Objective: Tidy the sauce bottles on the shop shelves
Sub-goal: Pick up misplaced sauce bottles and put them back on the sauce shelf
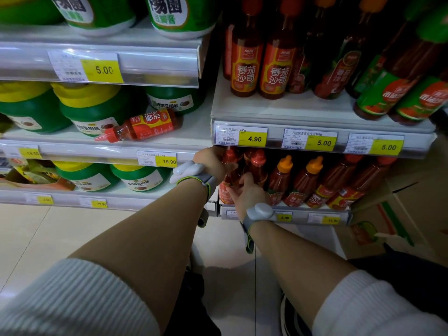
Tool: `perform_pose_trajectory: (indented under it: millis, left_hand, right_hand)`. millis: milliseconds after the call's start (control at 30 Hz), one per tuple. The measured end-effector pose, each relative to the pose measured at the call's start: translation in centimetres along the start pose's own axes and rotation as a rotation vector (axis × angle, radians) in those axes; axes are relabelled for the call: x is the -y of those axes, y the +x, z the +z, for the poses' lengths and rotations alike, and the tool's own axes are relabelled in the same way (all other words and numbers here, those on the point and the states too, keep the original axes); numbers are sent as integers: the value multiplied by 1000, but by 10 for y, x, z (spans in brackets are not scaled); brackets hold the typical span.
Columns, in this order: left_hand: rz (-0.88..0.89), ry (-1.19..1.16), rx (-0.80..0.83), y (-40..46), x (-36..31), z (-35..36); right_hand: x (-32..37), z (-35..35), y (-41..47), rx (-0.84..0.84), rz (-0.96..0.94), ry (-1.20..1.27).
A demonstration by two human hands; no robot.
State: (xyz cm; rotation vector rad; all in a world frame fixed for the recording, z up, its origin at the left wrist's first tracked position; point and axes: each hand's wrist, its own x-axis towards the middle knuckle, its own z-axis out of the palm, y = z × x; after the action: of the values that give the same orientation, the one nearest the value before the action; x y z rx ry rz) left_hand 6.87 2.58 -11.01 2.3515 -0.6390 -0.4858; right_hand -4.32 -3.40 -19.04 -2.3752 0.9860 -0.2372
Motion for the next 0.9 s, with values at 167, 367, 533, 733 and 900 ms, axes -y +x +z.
perform_pose_trajectory:
  millis: [167, 367, 533, 733, 900]
  left_hand:
    - [-9, 14, 12, -4, -2, -2]
    - [65, 46, 8, -24, -7, -17]
    - [-39, -75, -71, -41, -3, -41]
    - [-94, -93, -231, -59, -7, -67]
    - [-155, -92, -309, -71, -3, -86]
  right_hand:
    - [6, -4, 1, -7, 3, 36]
    - [13, -28, 3, 127, 9, 42]
    - [33, -51, 7, 435, 40, -123]
    - [72, -87, -12, 583, -194, -346]
    - [99, -105, -32, 561, -298, -299]
